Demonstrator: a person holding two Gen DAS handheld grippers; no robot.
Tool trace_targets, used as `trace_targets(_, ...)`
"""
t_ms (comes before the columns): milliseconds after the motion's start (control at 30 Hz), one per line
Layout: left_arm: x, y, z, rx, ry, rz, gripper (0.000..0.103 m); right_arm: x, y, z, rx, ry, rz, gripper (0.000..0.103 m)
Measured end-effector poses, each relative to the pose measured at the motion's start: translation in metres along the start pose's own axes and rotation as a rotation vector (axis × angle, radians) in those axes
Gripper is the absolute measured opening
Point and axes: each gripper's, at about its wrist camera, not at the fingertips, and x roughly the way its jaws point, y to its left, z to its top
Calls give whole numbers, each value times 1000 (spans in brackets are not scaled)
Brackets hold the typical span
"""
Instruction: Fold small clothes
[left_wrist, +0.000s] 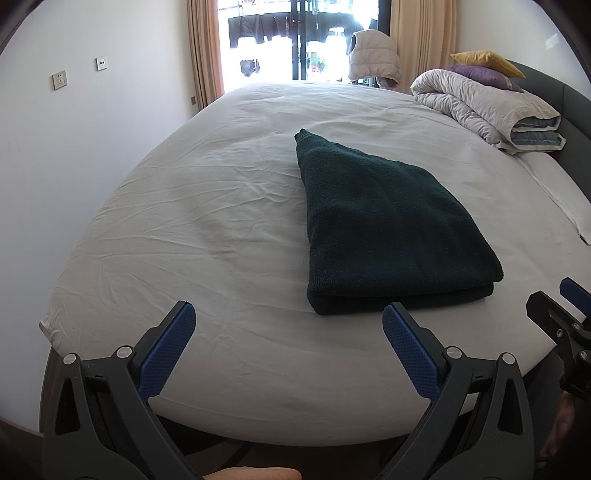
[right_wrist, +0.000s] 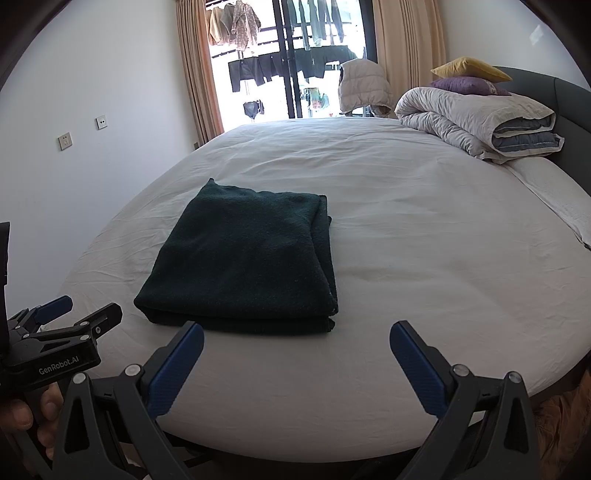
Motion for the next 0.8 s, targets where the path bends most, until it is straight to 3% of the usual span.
trace_targets(800, -3, -2, 0, -6, 2, -2, 103, 1, 3, 0, 11, 6, 4, 103)
